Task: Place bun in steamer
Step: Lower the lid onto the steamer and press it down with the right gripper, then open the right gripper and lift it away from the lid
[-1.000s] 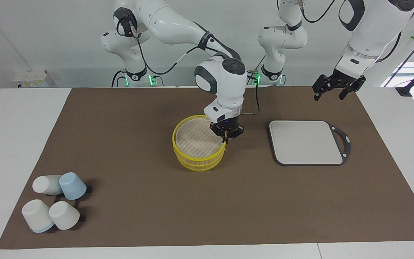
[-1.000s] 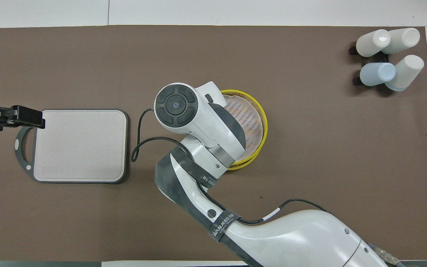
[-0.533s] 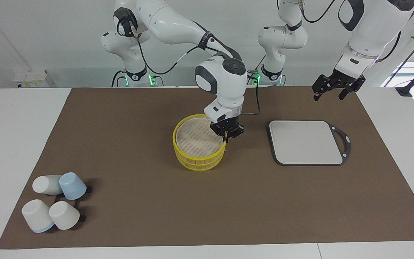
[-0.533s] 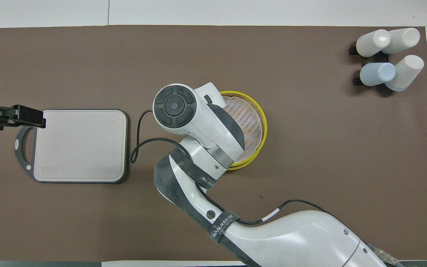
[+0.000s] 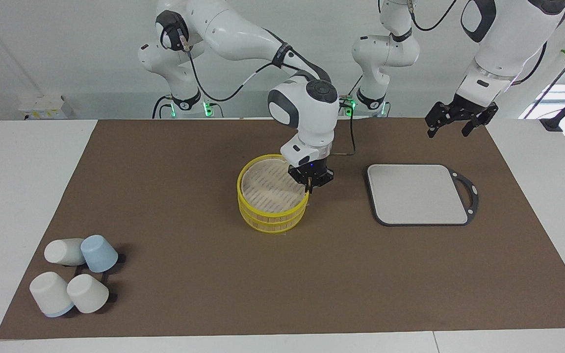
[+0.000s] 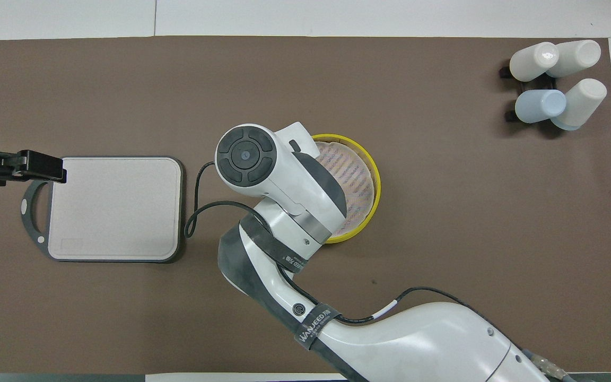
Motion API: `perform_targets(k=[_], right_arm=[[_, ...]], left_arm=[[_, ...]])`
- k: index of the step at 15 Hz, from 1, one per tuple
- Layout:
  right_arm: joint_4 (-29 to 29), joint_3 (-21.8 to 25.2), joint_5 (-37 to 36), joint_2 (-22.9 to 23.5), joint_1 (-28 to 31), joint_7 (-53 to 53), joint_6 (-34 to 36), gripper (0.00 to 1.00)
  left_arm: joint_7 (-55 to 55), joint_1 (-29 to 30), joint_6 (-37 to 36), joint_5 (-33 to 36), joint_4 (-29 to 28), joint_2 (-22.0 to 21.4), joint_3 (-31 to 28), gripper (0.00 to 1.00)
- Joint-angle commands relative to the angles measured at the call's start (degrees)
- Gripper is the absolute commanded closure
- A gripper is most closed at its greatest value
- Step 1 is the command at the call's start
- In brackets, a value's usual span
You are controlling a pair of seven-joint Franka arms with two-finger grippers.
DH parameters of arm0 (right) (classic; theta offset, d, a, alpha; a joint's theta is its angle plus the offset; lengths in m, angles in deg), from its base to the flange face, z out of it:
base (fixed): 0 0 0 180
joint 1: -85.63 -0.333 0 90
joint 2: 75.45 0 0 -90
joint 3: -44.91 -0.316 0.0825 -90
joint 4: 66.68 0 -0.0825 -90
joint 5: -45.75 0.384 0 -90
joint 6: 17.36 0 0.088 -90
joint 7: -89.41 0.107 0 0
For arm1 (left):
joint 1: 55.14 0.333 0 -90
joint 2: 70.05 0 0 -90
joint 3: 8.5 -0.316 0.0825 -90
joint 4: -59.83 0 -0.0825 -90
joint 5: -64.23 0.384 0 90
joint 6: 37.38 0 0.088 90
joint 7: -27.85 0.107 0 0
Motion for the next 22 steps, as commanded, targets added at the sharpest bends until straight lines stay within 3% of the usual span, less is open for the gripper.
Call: perform_targets(k=[1, 3, 4, 5, 6, 12, 15, 20, 22], right_arm=[[-0.97, -0.11, 0.49, -0.31, 0.12, 0.17, -0.20, 1.00], [-1.14, -0.11, 0.49, -0.40, 0.12, 0.17, -0.20, 1.00], [-1.14, -0.11, 0.40, -0.40, 0.12, 0.08, -0.02, 0.70], [-1.06, -0.11, 0.40, -0.40, 0.12, 0.08, 0.06, 0.10], [-1.06, -0.11, 0.32, -0.57, 0.03, -0.09, -0.02, 0.00], [-1.06, -0.20, 0.40, -5.30, 3.53, -4.20, 2.95, 0.00], [-1.14, -0.11, 0.49, -10.57, 9.59, -17.53, 8.13, 0.00], [-1.41, -0.11, 0.49, -19.89, 21.27, -43.29, 22.54, 0.00], [-2.72, -0.11, 0.67, -22.36, 27.16, -49.55, 24.50, 0.00]], left_arm=[[0.08, -0.70, 0.83, 0.28, -0.06, -0.15, -0.43, 0.00], [0.08, -0.70, 0.83, 0.28, -0.06, -0.15, -0.43, 0.00], [0.08, -0.70, 0.75, 0.28, -0.15, -0.15, -0.43, 0.00], [0.08, -0.70, 0.75, 0.28, -0.15, -0.15, -0.43, 0.00], [0.08, -0.70, 0.75, 0.28, -0.15, -0.15, -0.43, 0.00], [0.08, -0.70, 0.83, 0.28, -0.15, -0.15, -0.43, 0.00], [0.08, -0.70, 0.75, 0.28, -0.15, -0.15, -0.43, 0.00], [0.08, -0.70, 0.75, 0.28, -0.15, -0.15, -0.43, 0.00], [0.08, -0.70, 0.75, 0.28, -0.15, -0.15, -0.43, 0.00]])
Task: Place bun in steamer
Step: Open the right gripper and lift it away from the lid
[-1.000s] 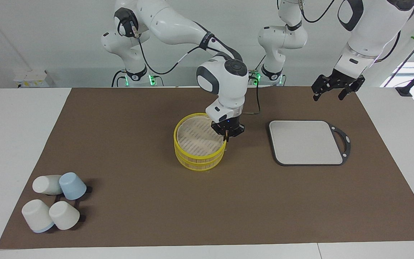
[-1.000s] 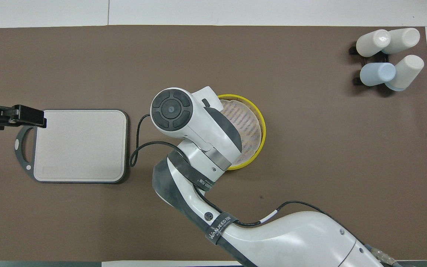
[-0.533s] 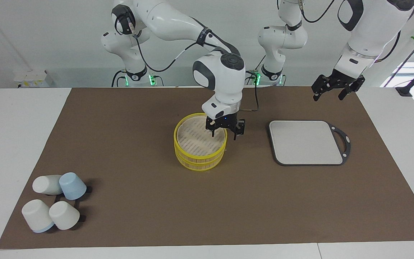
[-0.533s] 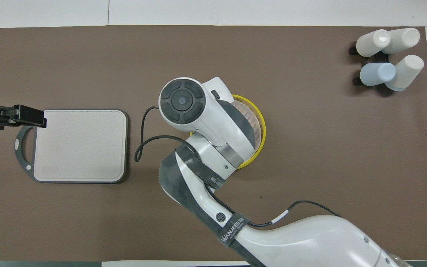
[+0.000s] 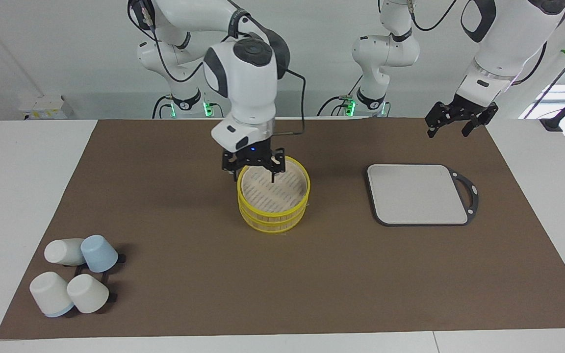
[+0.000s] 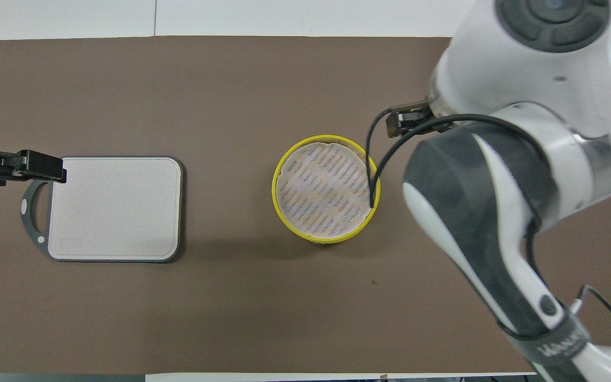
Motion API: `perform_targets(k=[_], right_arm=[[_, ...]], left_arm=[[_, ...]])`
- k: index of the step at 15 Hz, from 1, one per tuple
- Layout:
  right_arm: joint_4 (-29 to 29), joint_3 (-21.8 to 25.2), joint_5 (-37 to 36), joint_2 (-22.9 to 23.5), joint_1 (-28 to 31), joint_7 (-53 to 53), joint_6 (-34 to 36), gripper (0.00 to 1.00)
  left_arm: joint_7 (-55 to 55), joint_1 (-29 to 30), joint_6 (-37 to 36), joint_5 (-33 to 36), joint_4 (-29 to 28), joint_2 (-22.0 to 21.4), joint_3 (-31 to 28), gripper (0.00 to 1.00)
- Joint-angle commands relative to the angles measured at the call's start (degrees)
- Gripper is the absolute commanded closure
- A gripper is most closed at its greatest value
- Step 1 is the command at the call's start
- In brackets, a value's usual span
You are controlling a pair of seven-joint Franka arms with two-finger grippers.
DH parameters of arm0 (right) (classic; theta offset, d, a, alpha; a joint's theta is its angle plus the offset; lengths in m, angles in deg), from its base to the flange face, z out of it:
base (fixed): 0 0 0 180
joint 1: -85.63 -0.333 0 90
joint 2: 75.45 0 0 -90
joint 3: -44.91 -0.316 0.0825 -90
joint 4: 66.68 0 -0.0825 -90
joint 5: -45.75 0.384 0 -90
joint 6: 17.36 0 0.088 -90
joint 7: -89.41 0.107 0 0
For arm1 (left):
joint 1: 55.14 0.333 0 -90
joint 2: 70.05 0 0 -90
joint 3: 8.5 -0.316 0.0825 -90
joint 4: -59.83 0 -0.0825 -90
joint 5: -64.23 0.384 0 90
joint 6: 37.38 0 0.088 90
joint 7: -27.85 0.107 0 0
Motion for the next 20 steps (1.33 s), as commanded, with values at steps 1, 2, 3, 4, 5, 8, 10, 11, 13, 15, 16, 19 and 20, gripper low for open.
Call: perform_targets(k=[1, 2, 3, 4, 5, 8, 10, 11, 13, 15, 16, 19, 20], right_arm=[[-4.77, -0.87, 0.73, -4.31, 7.64, -8.96, 0.84, 0.00], [-6.70, -0.87, 1.69, -5.80, 9.67, -11.16, 0.84, 0.00], [-8.89, -0.69, 4.39, -7.30, 11.60, -11.18, 0.66, 0.00], [-10.74, -0.69, 6.86, -8.35, 13.71, -11.09, 0.05, 0.00], [-11.37, -0.60, 8.97, -8.71, 16.43, -11.18, -0.39, 0.00], [-11.38, -0.60, 9.61, -8.54, 18.91, -11.79, -1.89, 0.00], [-11.38, -0.52, 9.61, -8.45, 19.27, -11.88, -2.93, 0.00], [-11.29, -0.52, 9.52, -8.37, 19.44, -11.97, -3.20, 0.00], [-11.20, -0.52, 9.17, -8.28, 19.62, -11.97, -3.38, 0.00], [-11.11, -0.43, 8.82, -8.28, 19.88, -11.88, -3.47, 0.00], [-11.20, -0.43, 8.73, -8.19, 20.14, -11.97, -3.82, 0.00], [-11.81, -0.43, 8.73, -8.80, 20.67, -11.88, -3.56, 0.00], [-12.34, -0.43, 8.73, -9.24, 20.93, -11.97, -3.56, 0.00]], left_arm=[[0.08, -0.70, 0.71, 0.28, -0.06, -0.15, -0.43, 0.00], [0.00, -0.70, 0.71, 0.36, -0.06, -0.15, -0.43, 0.00], [0.00, -0.70, 0.71, 0.28, 0.02, -0.15, -0.34, 0.00], [0.00, -0.70, 0.71, 0.28, -0.06, -0.15, -0.34, 0.00], [0.00, -0.70, 0.71, 0.28, 0.02, -0.15, -0.34, 0.00], [-0.09, -0.70, 0.71, 0.28, 0.03, -0.15, -0.34, 0.00], [-0.01, -0.70, 0.79, 0.28, 0.02, -0.15, -0.34, 0.00], [0.00, -0.70, 0.79, 0.28, 0.02, -0.15, -0.34, 0.00], [0.00, -0.70, 0.71, 0.28, 0.02, -0.15, -0.34, 0.00], [-0.09, -0.70, 0.71, 0.28, 0.02, -0.15, -0.34, 0.00], [-0.01, -0.70, 0.79, 0.28, 0.02, -0.15, -0.34, 0.00], [0.00, -0.70, 0.79, 0.28, -0.06, -0.15, -0.25, 0.00], [0.00, -0.70, 0.71, 0.28, -0.06, -0.15, -0.25, 0.00]])
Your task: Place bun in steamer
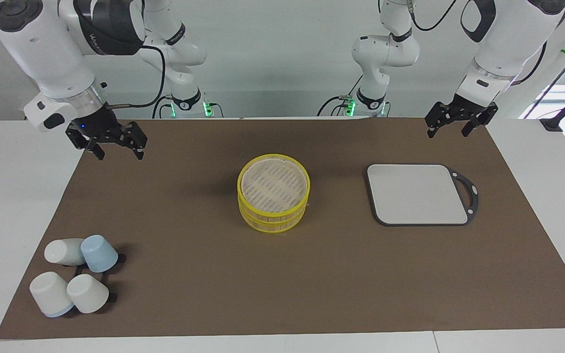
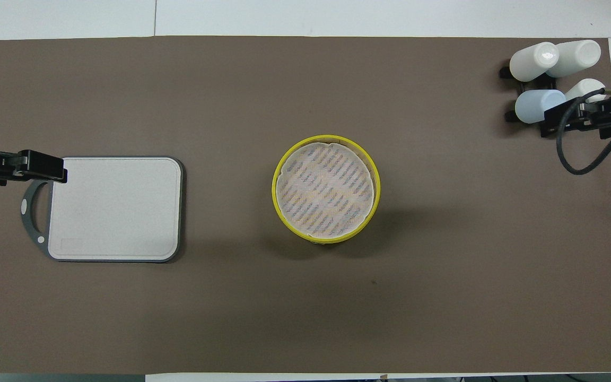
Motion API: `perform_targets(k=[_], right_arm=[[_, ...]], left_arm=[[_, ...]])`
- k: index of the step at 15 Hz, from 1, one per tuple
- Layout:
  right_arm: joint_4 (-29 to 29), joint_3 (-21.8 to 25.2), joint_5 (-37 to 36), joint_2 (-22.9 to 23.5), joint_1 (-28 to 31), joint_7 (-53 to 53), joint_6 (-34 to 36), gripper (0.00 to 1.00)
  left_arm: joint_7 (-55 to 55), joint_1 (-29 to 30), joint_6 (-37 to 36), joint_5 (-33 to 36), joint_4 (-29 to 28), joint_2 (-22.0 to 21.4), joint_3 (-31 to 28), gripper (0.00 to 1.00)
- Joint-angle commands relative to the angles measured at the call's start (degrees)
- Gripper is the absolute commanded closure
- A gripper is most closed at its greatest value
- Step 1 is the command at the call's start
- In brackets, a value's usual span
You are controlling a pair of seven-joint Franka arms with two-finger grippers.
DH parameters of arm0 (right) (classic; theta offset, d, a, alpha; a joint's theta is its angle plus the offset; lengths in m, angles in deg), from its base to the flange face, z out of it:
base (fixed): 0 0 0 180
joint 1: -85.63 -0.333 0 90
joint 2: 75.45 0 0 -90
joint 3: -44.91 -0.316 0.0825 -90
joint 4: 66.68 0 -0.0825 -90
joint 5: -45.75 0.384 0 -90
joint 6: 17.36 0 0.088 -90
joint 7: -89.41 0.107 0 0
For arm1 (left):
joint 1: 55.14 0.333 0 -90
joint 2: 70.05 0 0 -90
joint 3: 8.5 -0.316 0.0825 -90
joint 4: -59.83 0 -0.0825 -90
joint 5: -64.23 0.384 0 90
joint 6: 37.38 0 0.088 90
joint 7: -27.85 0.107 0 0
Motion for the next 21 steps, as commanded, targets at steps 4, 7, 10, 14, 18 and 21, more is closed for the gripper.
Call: perform_targets(k=[4, 7, 10, 14, 18, 21], right_arm=[[-8.61, -0.45, 0.37, -6.75, 1.79, -0.92, -1.95, 0.00], [-7.93, -0.37, 0.11, -6.24, 1.96, -4.59, -3.26, 0.00], [-8.01, -0.37, 0.20, -6.32, 2.66, -5.05, -1.60, 0.00], [-8.10, -0.37, 0.11, -6.41, 3.45, -5.05, -0.90, 0.00], [-8.01, -0.37, 0.11, -6.41, 3.46, -5.05, -0.64, 0.00], [-8.01, -0.37, -0.15, -6.41, 3.37, -5.92, -0.46, 0.00]], left_arm=[[0.00, -0.69, 0.74, 0.28, -0.06, -0.15, -0.38, 0.00], [0.00, -0.69, 0.74, 0.28, -0.06, -0.15, -0.38, 0.00], [0.00, -0.69, 0.74, 0.28, -0.07, -0.15, -0.38, 0.00], [-0.09, -0.69, 0.74, 0.28, -0.06, -0.15, -0.29, 0.00], [0.00, -0.69, 0.74, 0.28, -0.06, -0.15, -0.29, 0.00], [-0.09, -0.69, 0.74, 0.28, -0.15, -0.15, -0.29, 0.00]])
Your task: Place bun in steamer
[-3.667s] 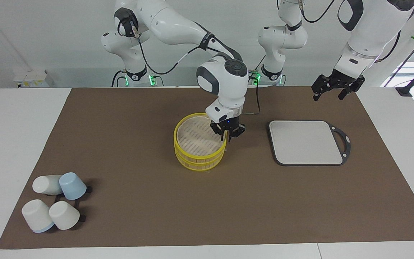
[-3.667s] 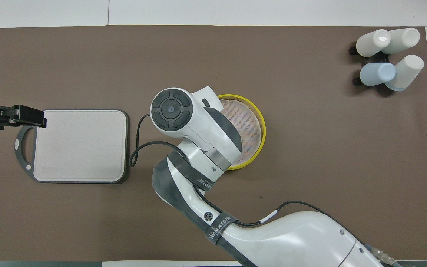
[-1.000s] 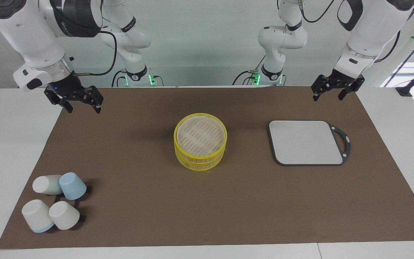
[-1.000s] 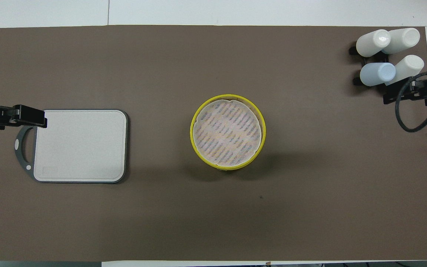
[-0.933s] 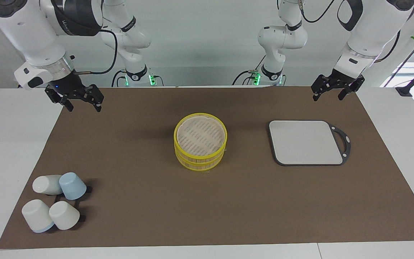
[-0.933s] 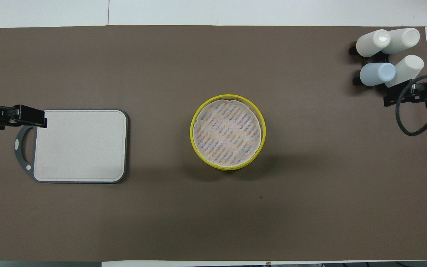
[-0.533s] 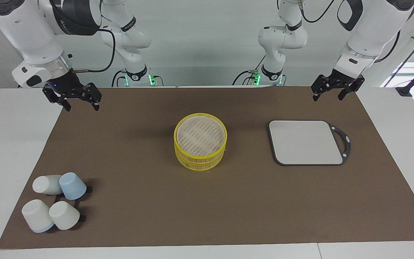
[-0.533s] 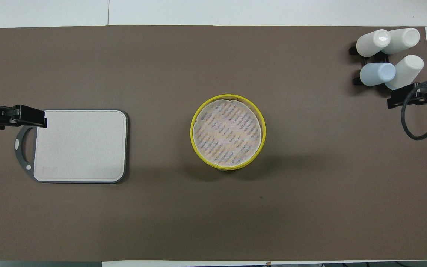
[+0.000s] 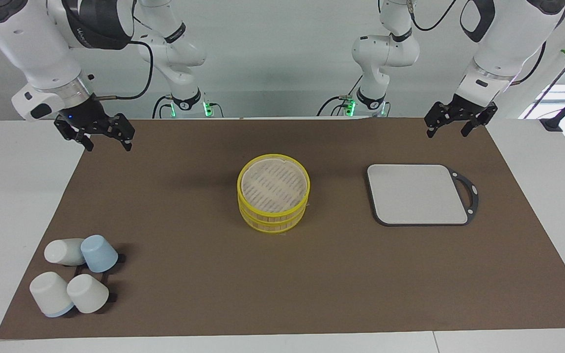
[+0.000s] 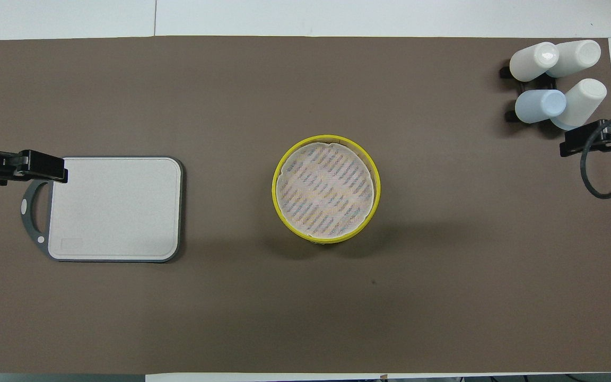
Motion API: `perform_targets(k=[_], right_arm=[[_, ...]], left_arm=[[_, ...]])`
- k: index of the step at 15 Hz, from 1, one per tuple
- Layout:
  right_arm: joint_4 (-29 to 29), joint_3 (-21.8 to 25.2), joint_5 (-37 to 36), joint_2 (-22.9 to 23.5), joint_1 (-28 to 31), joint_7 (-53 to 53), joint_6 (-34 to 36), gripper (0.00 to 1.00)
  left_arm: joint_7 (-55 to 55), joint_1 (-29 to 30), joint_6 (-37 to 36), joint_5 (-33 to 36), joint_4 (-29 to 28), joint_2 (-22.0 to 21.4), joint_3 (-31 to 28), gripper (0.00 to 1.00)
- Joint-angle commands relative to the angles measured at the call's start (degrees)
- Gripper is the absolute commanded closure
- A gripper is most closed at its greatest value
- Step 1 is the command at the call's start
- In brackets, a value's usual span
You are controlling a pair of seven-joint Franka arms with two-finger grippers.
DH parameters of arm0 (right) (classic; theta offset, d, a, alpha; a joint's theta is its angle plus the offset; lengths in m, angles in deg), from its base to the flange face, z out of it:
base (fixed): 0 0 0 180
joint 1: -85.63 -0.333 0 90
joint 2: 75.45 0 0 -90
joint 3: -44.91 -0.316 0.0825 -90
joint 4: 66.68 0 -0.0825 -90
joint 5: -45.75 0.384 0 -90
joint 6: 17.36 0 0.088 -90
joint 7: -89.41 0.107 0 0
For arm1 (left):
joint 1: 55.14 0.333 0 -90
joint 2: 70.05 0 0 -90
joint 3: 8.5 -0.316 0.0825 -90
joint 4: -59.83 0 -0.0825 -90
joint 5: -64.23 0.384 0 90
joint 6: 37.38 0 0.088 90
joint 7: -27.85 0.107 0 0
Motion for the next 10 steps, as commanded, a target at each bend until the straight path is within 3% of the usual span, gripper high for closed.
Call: perform_targets(k=[1, 10], right_arm=[[-1.40, -0.40, -0.30, -1.38, 0.65, -3.40, 0.26, 0.00], [-1.31, -0.48, -2.06, -1.29, 0.65, -3.59, 0.53, 0.00]], left_arm=[[-0.09, -0.69, 0.73, 0.28, -0.15, -0.24, -0.37, 0.00], [0.00, -0.69, 0.73, 0.28, -0.24, -0.24, -0.37, 0.00]])
